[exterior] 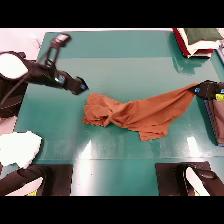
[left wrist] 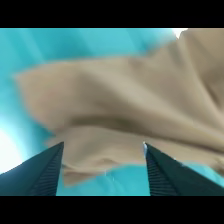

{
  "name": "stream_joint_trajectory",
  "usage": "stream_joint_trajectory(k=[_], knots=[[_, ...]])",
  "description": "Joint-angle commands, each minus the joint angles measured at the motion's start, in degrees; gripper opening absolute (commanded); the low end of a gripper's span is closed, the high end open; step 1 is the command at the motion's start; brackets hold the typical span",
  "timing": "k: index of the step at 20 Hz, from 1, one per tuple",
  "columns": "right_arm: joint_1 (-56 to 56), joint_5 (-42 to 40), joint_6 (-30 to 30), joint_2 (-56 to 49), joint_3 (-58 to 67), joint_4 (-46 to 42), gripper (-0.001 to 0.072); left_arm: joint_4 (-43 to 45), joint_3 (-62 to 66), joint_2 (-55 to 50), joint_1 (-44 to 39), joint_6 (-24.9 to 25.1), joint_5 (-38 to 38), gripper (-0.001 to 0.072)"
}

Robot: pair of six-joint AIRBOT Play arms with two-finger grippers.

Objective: Fold the shirts.

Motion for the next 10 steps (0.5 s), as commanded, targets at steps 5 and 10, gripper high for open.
stream_joint_trajectory(k=[5, 10], knots=[[0.0, 0.6, 0.0, -1.8, -0.2, 0.1, 0.0014, -3.0, 1.2, -15.5, 9.0, -1.7, 3.0, 0.0586], [0.0, 1.5, 0.0, -3.5, -0.2, 0.0, 0.0015, -10.6, 1.2, -29.9, 9.0, -1.7, 6.3, 0.0587]])
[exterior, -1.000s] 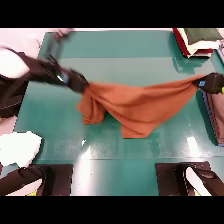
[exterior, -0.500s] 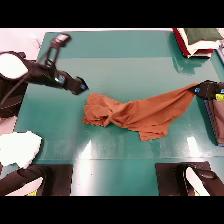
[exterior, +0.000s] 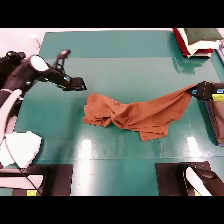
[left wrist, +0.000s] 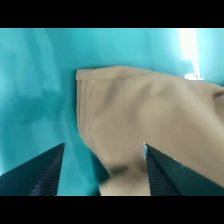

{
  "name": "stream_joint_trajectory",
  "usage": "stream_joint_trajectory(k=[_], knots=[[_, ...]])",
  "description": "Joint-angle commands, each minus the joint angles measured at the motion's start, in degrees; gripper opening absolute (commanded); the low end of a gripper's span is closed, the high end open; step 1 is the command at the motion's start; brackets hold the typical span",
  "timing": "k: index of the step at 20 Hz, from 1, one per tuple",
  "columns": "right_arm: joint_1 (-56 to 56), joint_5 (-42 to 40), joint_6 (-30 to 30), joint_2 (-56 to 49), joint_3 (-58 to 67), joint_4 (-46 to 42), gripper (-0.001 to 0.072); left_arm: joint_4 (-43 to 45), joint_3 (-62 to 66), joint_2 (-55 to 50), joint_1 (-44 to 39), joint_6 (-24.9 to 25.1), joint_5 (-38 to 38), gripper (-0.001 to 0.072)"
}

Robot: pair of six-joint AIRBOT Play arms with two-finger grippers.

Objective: Fold the shirts.

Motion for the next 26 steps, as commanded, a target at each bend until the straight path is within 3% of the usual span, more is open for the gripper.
stream_joint_trajectory(k=[1, 10, 11, 13, 14, 19, 23, 26], knots=[[0.0, -0.1, 0.0, -0.6, 0.0, 0.0, 0.0015, -4.8, 0.1, -9.1, 0.4, 0.0, 1.7, 0.0587], [0.0, -1.9, 0.0, -0.6, 0.0, 0.1, 0.0015, -10.7, 0.1, -11.8, -1.5, 2.1, 4.5, 0.0586], [0.0, -1.9, 0.0, -0.6, 0.0, 0.1, 0.0015, -11.0, 0.1, -11.8, -1.8, 2.1, 4.9, 0.0521], [0.0, -2.0, 0.0, -0.6, 0.0, 0.1, 0.0015, -11.3, 1.2, -11.7, -1.7, 2.1, 4.3, 0.0098], [0.0, -2.4, 0.0, -0.5, 0.0, 0.1, 0.0015, -11.6, 3.0, -11.7, -1.3, 2.1, 2.7, 0.0029], [0.0, -2.8, -0.7, -0.5, 12.2, 1.6, 0.0015, -11.6, 21.1, -3.2, 2.7, 2.6, -2.6, 0.0028], [0.0, -2.8, -0.7, -0.5, 30.9, 0.9, 0.0015, -8.7, 38.6, 11.3, 5.3, 4.9, 0.3, 0.0029], [0.0, -2.2, -0.7, -0.5, 41.5, 0.9, 0.0014, -3.5, 42.4, 23.1, 5.3, 5.1, 5.5, 0.0028]])
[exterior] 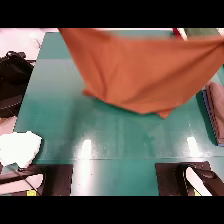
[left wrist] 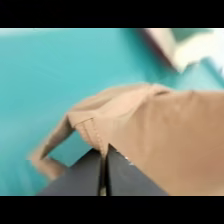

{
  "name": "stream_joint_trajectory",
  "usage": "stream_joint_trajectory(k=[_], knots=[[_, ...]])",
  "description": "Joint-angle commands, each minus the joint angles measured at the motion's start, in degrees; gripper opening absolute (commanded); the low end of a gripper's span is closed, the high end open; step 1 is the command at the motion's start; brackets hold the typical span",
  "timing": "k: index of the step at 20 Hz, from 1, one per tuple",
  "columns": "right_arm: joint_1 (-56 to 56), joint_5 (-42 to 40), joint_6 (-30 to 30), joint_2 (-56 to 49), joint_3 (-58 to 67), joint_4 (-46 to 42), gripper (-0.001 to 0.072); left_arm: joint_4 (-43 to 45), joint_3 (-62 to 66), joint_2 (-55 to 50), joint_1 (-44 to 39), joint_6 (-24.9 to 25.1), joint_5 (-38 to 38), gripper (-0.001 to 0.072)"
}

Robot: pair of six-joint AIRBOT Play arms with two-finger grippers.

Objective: Fold the shirts.

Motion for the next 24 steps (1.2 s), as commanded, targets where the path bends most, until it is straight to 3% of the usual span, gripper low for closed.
stream_joint_trajectory(k=[1, 5, 10, 13, 18, 24], knots=[[0.0, 0.7, -0.1, 0.0, 12.5, -1.1, 0.0014, 6.3, 5.7, 13.4, 0.7, 0.7, 5.6, 0.0028], [0.0, 6.3, 1.0, -2.1, 22.5, -6.3, 0.0015, 11.4, 5.7, 22.5, 0.7, 0.7, 9.8, 0.0026], [0.0, 10.0, 3.0, -8.5, 31.3, -6.3, 0.0014, 12.5, 5.3, 21.6, 0.7, 0.7, 8.7, 0.0025], [0.0, 10.0, 3.8, -12.9, 30.7, -6.3, 0.0014, 12.1, 1.9, 15.5, 0.7, 0.0, 4.3, 0.0026], [0.0, 11.3, 3.8, -23.0, 17.3, -9.1, 0.0014, 11.0, -6.9, 0.4, 0.7, -1.5, -1.4, 0.0028], [2.4, 3.6, 3.8, -39.2, 9.6, -9.1, 0.0014, 11.5, -11.3, -19.5, 0.7, -1.5, -0.7, 0.0029]])
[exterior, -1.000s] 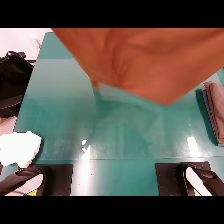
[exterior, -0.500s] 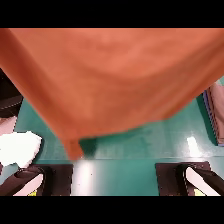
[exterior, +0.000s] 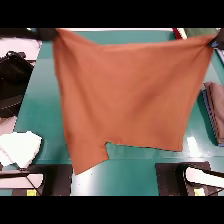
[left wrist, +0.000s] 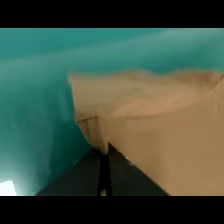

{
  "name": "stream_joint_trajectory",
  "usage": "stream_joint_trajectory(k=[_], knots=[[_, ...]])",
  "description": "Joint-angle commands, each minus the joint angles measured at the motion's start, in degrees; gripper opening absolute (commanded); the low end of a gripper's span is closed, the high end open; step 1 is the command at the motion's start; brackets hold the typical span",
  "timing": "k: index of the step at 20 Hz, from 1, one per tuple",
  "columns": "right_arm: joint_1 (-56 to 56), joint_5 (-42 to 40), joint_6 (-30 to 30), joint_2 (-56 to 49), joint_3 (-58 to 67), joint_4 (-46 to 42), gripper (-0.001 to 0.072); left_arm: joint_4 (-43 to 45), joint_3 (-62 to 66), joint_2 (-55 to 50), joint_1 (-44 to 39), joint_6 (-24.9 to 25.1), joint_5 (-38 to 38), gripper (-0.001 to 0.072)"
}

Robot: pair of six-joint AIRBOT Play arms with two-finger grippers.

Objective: Fold the shirts.

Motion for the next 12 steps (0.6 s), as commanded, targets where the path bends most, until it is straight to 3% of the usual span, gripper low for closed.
stream_joint_trajectory(k=[1, 2, 3, 4, 5, 9, 12], knots=[[1.9, -4.5, 0.0, -8.9, -2.7, -0.1, 0.0014, 0.2, -1.5, -9.8, 0.0, -0.6, 0.3, 0.003], [2.5, -5.7, 0.0, -10.7, -2.6, -0.1, 0.0016, 0.7, -1.5, -10.6, 0.0, -1.1, 0.5, 0.0032], [2.8, -6.8, 0.0, -12.0, -2.6, 0.2, 0.0026, 1.5, -1.5, -10.8, 0.0, -1.5, 0.6, 0.0236], [2.9, -7.2, 0.0, -13.0, -2.4, 0.5, 0.0197, 1.9, -1.1, -10.8, 0.4, -2.0, 0.3, 0.0557], [2.8, -6.5, 0.0, -13.6, -1.8, 0.4, 0.0299, 1.9, -0.7, -10.3, 1.5, -3.0, -0.8, 0.0534], [2.0, -1.5, -1.4, -9.5, -3.9, 0.4, 0.0298, 1.7, -2.1, -6.3, 8.9, -3.9, -13.0, 0.0527], [2.1, -1.4, -2.4, -1.1, -13.6, 0.5, 0.0298, 1.7, -16.3, 1.0, 12.2, -3.9, -13.0, 0.0527]])
